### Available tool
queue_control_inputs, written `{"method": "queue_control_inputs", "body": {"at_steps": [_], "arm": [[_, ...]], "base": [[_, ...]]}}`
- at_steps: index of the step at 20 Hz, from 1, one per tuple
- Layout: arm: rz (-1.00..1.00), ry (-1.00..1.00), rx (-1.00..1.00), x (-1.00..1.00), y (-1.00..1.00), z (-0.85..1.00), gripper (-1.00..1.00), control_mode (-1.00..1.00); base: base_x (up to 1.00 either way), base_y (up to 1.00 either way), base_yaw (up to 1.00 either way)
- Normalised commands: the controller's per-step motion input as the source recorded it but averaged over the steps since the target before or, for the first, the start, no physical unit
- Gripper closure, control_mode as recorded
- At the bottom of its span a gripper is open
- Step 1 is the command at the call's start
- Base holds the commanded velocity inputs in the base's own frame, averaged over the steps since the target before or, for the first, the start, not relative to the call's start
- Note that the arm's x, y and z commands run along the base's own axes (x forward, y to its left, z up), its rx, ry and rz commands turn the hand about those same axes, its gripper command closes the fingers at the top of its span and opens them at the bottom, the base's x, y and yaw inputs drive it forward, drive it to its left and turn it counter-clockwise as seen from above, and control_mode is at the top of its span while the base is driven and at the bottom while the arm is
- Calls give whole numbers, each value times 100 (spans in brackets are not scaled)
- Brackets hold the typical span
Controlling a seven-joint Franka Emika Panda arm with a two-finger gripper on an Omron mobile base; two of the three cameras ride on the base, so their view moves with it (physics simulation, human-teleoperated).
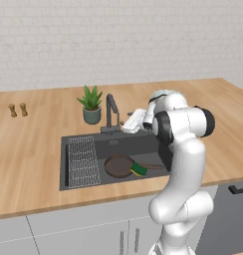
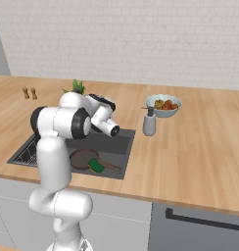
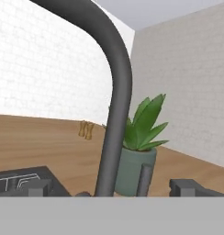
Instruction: Pick the pan and sponge and place them into the sink. Then turn on the water.
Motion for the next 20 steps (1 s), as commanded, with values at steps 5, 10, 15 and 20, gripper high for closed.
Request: {"method": "queue_control_inputs", "body": {"at_steps": [5, 10, 15, 20], "arm": [[1, 0, 0, 43, 12, -29, -100, -100], [1, 0, 2, 43, 2, -22, -100, -100], [1, 0, 3, 42, 5, -9, -100, -100], [0, 0, 3, 37, 3, -4, -100, -100]], "base": [[0, 0, 0], [0, 0, 0], [0, 0, 0], [0, 0, 0]]}}
